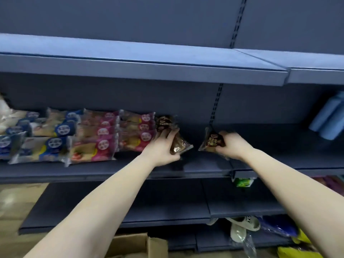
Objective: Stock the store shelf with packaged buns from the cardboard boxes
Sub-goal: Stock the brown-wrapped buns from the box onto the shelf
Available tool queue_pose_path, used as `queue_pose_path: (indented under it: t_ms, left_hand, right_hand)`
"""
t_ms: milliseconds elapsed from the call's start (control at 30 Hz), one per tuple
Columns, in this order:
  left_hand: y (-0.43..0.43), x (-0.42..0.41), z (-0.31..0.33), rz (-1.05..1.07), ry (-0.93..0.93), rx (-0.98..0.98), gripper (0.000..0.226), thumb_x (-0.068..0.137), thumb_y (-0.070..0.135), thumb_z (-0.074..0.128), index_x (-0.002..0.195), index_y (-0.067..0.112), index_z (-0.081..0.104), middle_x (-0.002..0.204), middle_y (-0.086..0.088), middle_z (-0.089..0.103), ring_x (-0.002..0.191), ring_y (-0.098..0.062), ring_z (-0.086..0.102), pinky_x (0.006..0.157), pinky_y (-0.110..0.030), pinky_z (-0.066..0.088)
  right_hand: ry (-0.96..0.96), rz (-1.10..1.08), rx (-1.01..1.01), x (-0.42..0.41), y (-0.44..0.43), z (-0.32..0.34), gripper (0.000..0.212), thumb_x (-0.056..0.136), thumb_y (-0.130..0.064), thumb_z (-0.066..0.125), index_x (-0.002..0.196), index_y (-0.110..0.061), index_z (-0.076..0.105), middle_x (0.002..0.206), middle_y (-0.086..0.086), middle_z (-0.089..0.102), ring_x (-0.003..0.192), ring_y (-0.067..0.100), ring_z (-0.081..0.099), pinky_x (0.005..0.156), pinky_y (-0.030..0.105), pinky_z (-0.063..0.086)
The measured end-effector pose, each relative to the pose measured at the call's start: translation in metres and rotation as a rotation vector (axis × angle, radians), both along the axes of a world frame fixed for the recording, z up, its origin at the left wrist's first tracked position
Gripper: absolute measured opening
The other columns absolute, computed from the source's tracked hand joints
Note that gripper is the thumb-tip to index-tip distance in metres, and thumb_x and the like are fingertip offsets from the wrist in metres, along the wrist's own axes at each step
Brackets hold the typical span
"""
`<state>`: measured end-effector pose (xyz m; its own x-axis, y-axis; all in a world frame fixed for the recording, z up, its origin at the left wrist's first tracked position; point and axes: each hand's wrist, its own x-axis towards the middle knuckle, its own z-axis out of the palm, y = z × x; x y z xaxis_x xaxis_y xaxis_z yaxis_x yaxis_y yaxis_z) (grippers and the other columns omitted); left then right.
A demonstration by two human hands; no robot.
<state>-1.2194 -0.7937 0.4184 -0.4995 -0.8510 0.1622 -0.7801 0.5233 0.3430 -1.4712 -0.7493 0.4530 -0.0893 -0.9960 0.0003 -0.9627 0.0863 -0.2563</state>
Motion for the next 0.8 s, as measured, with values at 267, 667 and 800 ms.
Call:
queue_pose_path:
  t_ms: [267, 667, 800]
  left_hand:
    - [0.011, -0.094, -0.027, 0.062, 0.035, 0.139, 0.096, 0.082, 0.045, 0.062, 0.153, 0.026, 0.001, 0.155, -0.011, 0.016, 0.139, -0.031, 0.024, 0.108, -0.037, 0.035]
    - [0.005, -0.133, -0.079, 0.177, -0.119, 0.070, 0.076, 0.098, 0.050, 0.030, 0.152, 0.006, 0.001, 0.160, -0.010, -0.006, 0.147, -0.027, -0.006, 0.119, -0.038, -0.001]
    - [-0.006, -0.140, -0.078, 0.165, -0.072, 0.088, 0.074, 0.098, 0.048, 0.033, 0.152, 0.007, 0.003, 0.160, -0.010, -0.003, 0.147, -0.027, -0.006, 0.119, -0.038, -0.001]
  right_hand:
    - [0.077, -0.034, 0.045, -0.042, 0.004, -0.055, 0.053, 0.087, -0.032, 0.052, 0.132, -0.008, 0.042, 0.128, 0.015, 0.052, 0.120, 0.032, 0.043, 0.095, 0.037, 0.043]
    - [0.151, -0.002, 0.062, -0.059, -0.004, -0.110, 0.077, 0.094, -0.056, 0.033, 0.152, -0.019, -0.001, 0.159, 0.007, 0.004, 0.146, 0.027, 0.005, 0.116, 0.052, 0.004]
    - [0.159, -0.031, 0.099, -0.065, -0.018, -0.105, 0.070, 0.096, -0.051, 0.033, 0.152, -0.023, 0.002, 0.154, 0.011, 0.020, 0.136, 0.035, 0.024, 0.111, 0.049, 0.023]
